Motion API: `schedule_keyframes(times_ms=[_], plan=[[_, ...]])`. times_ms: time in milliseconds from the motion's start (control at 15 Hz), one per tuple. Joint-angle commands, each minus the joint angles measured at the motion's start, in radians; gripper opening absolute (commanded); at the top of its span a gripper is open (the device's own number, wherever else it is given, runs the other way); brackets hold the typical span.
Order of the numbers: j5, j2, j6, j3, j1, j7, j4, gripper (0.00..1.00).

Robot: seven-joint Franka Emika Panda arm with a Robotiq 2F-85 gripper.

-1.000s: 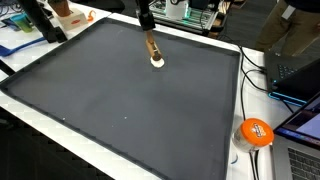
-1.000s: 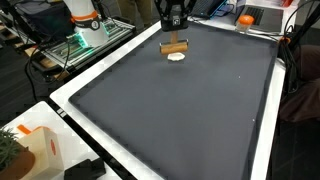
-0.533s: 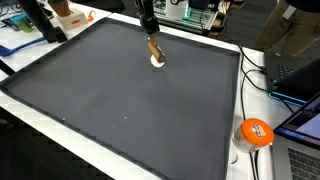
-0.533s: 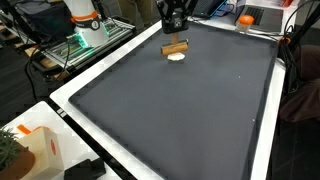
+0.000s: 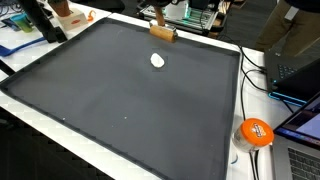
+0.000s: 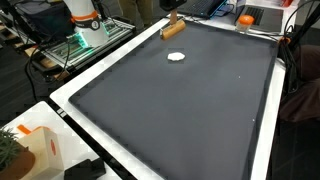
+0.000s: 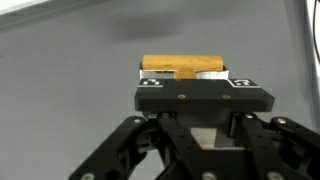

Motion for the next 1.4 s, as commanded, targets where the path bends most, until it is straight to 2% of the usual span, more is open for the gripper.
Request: schedule_keyframes(times_ms=[0,67,333,400,600,667,800,867,1333], plan=[[0.000,0.000,-0.007,0.003,-0.001,-0.006,0.007,0.22],[-0.001,-0.008,-0.010,0.006,0.004,-0.044,-0.010,0.22],[-0.172,-0.022,0.071,0.030,0.006,0.015,-0.098,0.22],[-0.180,-0.015,0.080,0.031,0.009,-0.012,-0.113,0.22],[-0.080,-0.036,0.170,0.024,0.024,-0.227,-0.185,0.22],[-0.129,0.006,0.123,0.030,0.018,-0.126,-0.129,0.47],[-0.104,0.004,0.154,0.029,0.021,-0.187,-0.153,0.47],[-0.134,0.033,0.182,0.036,0.023,-0.164,-0.144,0.22],[-0.251,0.136,0.236,0.048,0.035,-0.097,-0.096,0.22]])
